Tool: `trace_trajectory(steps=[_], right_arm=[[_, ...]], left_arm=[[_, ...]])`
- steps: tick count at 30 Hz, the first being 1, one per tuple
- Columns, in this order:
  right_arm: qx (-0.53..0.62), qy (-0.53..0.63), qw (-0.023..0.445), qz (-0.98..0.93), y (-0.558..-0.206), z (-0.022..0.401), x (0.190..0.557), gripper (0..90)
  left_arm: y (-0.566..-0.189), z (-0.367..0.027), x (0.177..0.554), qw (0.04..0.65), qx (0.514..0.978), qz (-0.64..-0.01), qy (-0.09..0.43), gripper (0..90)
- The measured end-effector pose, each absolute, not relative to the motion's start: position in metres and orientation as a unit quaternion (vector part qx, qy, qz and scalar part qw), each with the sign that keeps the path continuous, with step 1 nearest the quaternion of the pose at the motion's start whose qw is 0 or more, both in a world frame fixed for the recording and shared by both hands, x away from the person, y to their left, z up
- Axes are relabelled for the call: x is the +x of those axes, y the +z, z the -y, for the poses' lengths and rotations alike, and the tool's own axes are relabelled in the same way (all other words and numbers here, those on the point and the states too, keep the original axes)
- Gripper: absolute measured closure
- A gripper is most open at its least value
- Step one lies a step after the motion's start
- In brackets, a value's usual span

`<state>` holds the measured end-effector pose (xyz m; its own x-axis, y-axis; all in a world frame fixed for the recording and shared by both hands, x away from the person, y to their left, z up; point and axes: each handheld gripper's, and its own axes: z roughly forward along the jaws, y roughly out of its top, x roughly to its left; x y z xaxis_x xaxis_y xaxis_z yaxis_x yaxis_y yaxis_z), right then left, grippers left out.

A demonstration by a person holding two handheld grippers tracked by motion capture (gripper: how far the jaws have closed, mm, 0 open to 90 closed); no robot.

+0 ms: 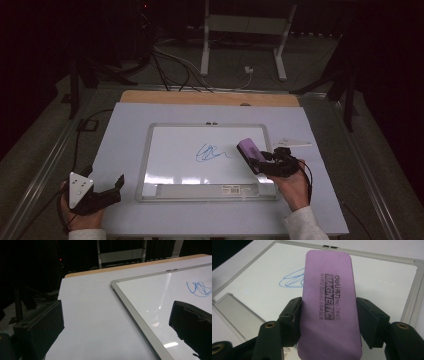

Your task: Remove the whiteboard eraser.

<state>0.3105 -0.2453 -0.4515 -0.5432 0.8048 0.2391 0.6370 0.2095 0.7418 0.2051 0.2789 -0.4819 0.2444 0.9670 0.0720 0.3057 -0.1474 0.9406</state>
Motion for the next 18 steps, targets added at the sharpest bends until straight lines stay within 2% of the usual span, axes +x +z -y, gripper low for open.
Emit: trace_trajectory(steps=[18], right_arm=[[0.469,0.415,0.098,-0.774,-0.458,0.235,0.323,41.0]], left_arm=[[-0.482,-0.279,0.205,0.438,0.657,-0.484,0.378,0.5]])
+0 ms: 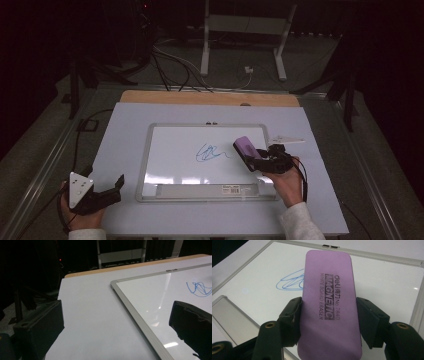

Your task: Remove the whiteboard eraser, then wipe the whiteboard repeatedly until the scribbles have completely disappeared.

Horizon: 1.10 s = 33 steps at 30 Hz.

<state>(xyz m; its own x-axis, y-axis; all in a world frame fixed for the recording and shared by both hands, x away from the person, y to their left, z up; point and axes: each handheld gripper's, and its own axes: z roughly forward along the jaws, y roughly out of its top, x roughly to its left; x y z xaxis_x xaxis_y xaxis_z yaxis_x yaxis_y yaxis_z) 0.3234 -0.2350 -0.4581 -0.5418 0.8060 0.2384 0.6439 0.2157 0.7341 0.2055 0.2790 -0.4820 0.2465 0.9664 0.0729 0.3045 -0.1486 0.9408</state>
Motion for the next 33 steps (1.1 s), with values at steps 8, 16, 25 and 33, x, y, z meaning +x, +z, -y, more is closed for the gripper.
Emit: trace_trajectory(steps=[8,16,25,33], right_arm=[[0.463,0.411,0.097,-0.779,-0.46,0.227,0.328,41.0],[0.461,0.399,0.105,-0.785,-0.466,0.22,0.333,41.0],[0.468,0.384,0.118,-0.787,-0.474,0.216,0.342,41.0],[0.471,0.362,0.128,-0.794,-0.486,0.21,0.35,41.0]], left_arm=[[-0.482,-0.279,0.206,0.438,0.657,-0.482,0.378,0.5],[-0.482,-0.279,0.205,0.438,0.658,-0.482,0.379,0.5],[-0.482,-0.279,0.206,0.437,0.659,-0.482,0.378,0.5],[-0.482,-0.279,0.206,0.437,0.658,-0.483,0.378,0.5]])
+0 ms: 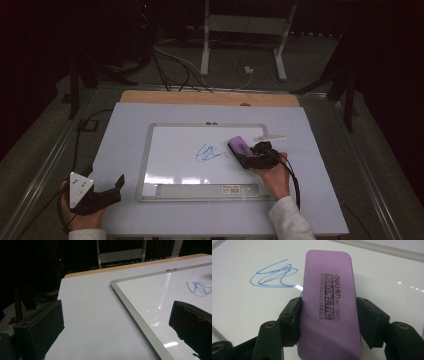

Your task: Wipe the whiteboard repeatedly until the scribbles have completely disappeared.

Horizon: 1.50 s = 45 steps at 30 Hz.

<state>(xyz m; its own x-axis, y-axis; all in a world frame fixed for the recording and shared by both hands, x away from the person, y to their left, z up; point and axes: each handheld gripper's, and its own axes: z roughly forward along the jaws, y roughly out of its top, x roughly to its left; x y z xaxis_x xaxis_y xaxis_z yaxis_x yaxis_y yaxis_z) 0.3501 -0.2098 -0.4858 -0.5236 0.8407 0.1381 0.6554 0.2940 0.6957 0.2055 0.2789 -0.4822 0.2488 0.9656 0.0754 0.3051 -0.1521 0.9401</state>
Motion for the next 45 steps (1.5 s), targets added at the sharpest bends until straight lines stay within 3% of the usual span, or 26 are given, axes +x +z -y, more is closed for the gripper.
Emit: trace_trajectory(steps=[17,19,22,26,29,45], right_arm=[[0.468,0.316,0.168,-0.808,-0.499,0.195,0.357,39.8],[0.467,0.313,0.156,-0.812,-0.499,0.194,0.359,30.7],[0.468,0.321,0.158,-0.808,-0.497,0.194,0.361,25.1],[0.481,0.349,0.143,-0.791,-0.494,0.197,0.367,29.1],[0.489,0.351,0.133,-0.787,-0.497,0.197,0.37,40.4],[0.463,0.352,0.123,-0.804,-0.499,0.168,0.364,41.7]], left_arm=[[-0.483,-0.279,0.206,0.437,0.659,-0.483,0.376,0.5],[-0.483,-0.278,0.206,0.436,0.66,-0.483,0.376,0.5],[-0.483,-0.278,0.206,0.436,0.66,-0.483,0.376,0.5],[-0.483,-0.279,0.206,0.436,0.66,-0.483,0.376,0.5],[-0.483,-0.279,0.206,0.436,0.66,-0.484,0.375,0.5],[-0.484,-0.278,0.207,0.434,0.661,-0.483,0.375,0.5]])
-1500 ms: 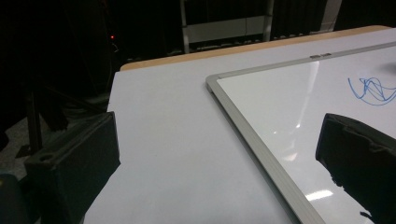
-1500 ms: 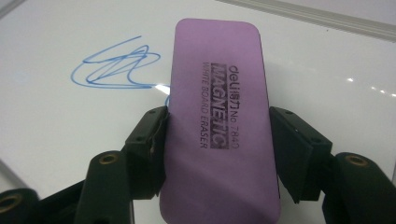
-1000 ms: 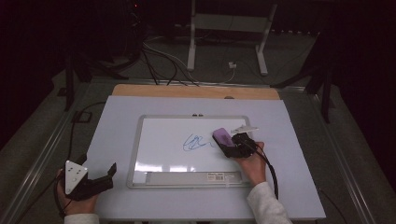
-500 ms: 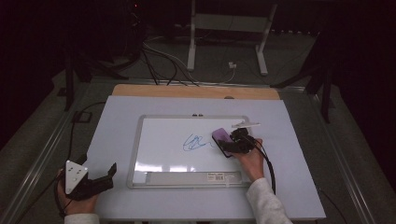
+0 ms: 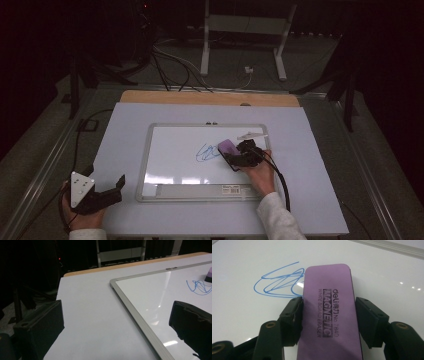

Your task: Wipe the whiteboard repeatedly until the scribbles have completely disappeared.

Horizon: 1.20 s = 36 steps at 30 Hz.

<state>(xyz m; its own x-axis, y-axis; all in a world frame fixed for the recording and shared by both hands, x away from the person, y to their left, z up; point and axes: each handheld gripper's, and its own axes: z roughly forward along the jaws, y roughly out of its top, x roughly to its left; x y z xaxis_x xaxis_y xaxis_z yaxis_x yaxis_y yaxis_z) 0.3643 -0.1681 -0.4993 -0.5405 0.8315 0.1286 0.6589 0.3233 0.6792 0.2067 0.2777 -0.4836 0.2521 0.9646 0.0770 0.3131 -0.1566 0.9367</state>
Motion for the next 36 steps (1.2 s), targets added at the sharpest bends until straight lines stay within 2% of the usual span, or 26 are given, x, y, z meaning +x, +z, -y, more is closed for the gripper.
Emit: trace_trajectory(steps=[6,10,18,22,30,36], right_arm=[[0.501,0.331,0.161,-0.783,-0.498,0.171,0.37,41.8],[0.511,0.325,0.169,-0.778,-0.497,0.17,0.372,41.9],[0.45,0.349,0.125,-0.812,-0.499,0.148,0.36,42.0],[0.451,0.346,0.127,-0.813,-0.499,0.147,0.363,42.0],[0.485,0.331,0.162,-0.793,-0.498,0.148,0.37,42.0],[0.445,0.348,0.136,-0.814,-0.499,0.133,0.358,41.9]], left_arm=[[-0.483,-0.279,0.206,0.435,0.659,-0.484,0.376,0.5],[-0.484,-0.278,0.207,0.434,0.66,-0.484,0.376,0.5],[-0.484,-0.278,0.207,0.434,0.661,-0.483,0.376,0.5],[-0.484,-0.278,0.206,0.433,0.661,-0.484,0.376,0.5],[-0.484,-0.278,0.207,0.433,0.661,-0.484,0.376,0.5],[-0.484,-0.278,0.207,0.433,0.661,-0.484,0.376,0.5]])
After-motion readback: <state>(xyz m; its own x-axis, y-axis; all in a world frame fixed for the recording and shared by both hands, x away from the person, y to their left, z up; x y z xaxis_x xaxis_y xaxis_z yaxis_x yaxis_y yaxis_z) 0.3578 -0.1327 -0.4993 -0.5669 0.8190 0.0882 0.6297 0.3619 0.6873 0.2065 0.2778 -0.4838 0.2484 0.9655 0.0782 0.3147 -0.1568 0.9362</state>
